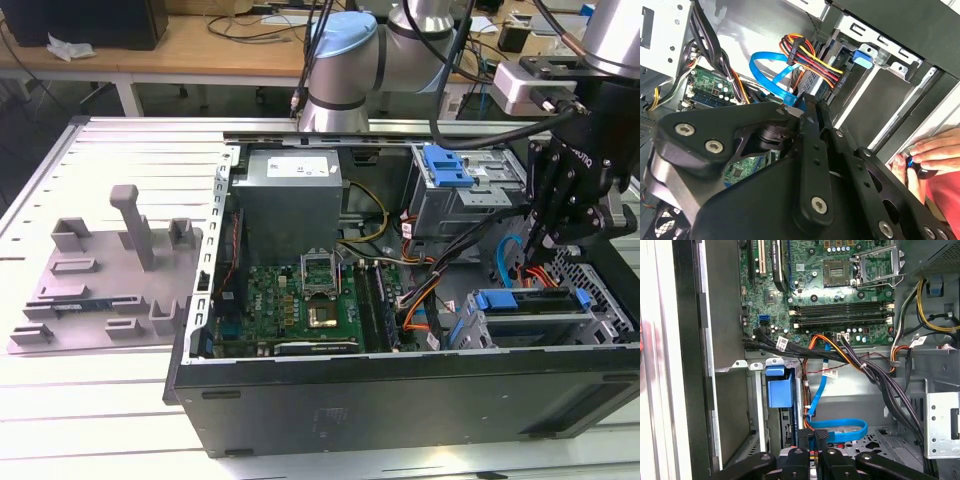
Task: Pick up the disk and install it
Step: 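Insert the second disk wire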
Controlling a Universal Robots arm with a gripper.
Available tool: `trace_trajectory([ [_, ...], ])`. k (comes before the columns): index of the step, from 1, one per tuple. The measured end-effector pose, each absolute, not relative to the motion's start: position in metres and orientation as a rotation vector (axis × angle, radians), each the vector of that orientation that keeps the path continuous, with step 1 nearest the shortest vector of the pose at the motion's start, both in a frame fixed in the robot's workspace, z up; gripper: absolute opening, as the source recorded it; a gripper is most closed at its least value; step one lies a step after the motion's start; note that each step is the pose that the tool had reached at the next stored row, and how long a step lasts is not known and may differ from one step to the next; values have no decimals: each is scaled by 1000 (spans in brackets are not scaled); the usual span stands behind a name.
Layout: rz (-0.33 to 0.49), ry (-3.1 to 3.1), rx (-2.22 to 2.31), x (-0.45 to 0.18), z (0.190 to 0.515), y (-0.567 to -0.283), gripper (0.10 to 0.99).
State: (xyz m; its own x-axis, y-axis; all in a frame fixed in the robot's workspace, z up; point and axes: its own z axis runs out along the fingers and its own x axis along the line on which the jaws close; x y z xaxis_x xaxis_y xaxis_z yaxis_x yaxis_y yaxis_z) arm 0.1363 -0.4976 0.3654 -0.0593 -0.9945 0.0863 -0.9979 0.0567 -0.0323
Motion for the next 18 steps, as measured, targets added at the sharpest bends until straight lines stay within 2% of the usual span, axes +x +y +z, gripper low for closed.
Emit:
trace_trajectory([
  [7,108,-2263,2135,136,365,-515,161],
  [10,70,-2282,2152,136,364,-527,161],
  [18,22,-2304,2171,137,360,-533,161],
])
